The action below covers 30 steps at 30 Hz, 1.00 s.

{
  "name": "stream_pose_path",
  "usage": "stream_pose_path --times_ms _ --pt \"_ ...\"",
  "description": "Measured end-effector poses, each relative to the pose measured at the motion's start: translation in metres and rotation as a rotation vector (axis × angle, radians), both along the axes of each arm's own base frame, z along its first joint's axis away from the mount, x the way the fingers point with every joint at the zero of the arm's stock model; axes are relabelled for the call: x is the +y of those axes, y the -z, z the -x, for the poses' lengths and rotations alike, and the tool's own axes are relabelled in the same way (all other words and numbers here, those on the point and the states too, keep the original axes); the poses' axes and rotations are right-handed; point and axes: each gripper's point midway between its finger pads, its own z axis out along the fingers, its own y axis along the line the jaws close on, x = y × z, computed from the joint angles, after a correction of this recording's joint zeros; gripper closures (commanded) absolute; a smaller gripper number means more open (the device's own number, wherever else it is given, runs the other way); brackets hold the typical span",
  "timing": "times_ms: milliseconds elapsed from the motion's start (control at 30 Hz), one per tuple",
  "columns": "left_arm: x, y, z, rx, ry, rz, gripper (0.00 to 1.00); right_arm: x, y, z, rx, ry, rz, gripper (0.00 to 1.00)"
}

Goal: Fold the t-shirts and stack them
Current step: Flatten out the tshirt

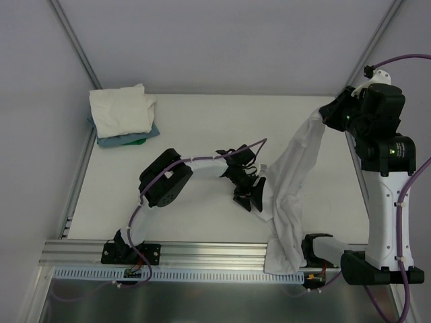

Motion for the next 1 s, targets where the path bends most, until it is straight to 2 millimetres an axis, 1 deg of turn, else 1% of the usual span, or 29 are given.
stream_pose_path --times_ms 167,200,233,267,300,333,433,633,667,733,800,833,867,900,933,1000 --pt "-0.009 0.001 0.004 -0.009 0.019 0.006 0.41 -0.001 -0.004 0.001 -0.008 0.001 0.004 1.0" --pt "-0.01 0.001 0.006 -0.012 0.023 0.007 0.45 -0.001 -0.004 0.002 -0.009 0.001 0.004 1.0" --pt "-0.01 0.001 0.005 -0.016 0.021 0.005 0.52 -0.001 -0.005 0.002 -0.01 0.001 0.006 0.99" --pt "-0.01 0.003 0.003 -0.024 0.015 -0.001 0.68 -0.001 -0.006 0.003 -0.012 0.0 0.007 1.0" --pt "-0.01 0.006 0.001 -0.041 0.009 -0.01 0.93 -0.001 -0.007 0.003 -0.012 0.0 0.008 1.0" --pt "-0.01 0.009 -0.001 -0.048 0.002 -0.022 1.0 -0.001 -0.006 0.003 -0.011 0.0 0.009 1.0" --pt "-0.008 0.019 -0.005 -0.074 -0.007 -0.048 1.0 -0.001 -0.005 0.004 -0.006 -0.001 0.011 1.0" --pt "-0.007 0.019 -0.013 -0.125 -0.023 -0.07 1.0 -0.001 -0.004 0.005 -0.001 -0.002 0.012 1.0" --pt "-0.004 0.018 -0.017 -0.156 -0.031 -0.084 1.0 -0.001 -0.004 0.005 -0.002 -0.002 0.012 1.0" --pt "0.008 0.012 -0.027 -0.255 -0.054 -0.134 1.0 -0.001 -0.005 0.005 -0.004 -0.002 0.013 1.0" --pt "0.028 -0.004 -0.042 -0.374 -0.097 -0.186 1.0 -0.002 -0.007 0.005 -0.008 -0.002 0.015 1.0" --pt "0.039 -0.019 -0.05 -0.426 -0.123 -0.2 1.0 -0.002 -0.007 0.005 -0.01 -0.003 0.015 1.0" --pt "0.045 -0.03 -0.055 -0.457 -0.141 -0.203 1.0 -0.002 -0.008 0.005 -0.011 -0.003 0.015 1.0" --pt "0.062 -0.064 -0.075 -0.542 -0.206 -0.197 1.0 -0.002 -0.008 0.005 -0.011 -0.002 0.016 1.0" --pt "0.076 -0.09 -0.091 -0.603 -0.264 -0.185 1.0 -0.002 -0.008 0.005 -0.011 0.0 0.016 1.0" --pt "0.115 -0.15 -0.126 -0.741 -0.41 -0.162 1.0 -0.002 -0.008 0.005 -0.01 0.0 0.016 1.0"
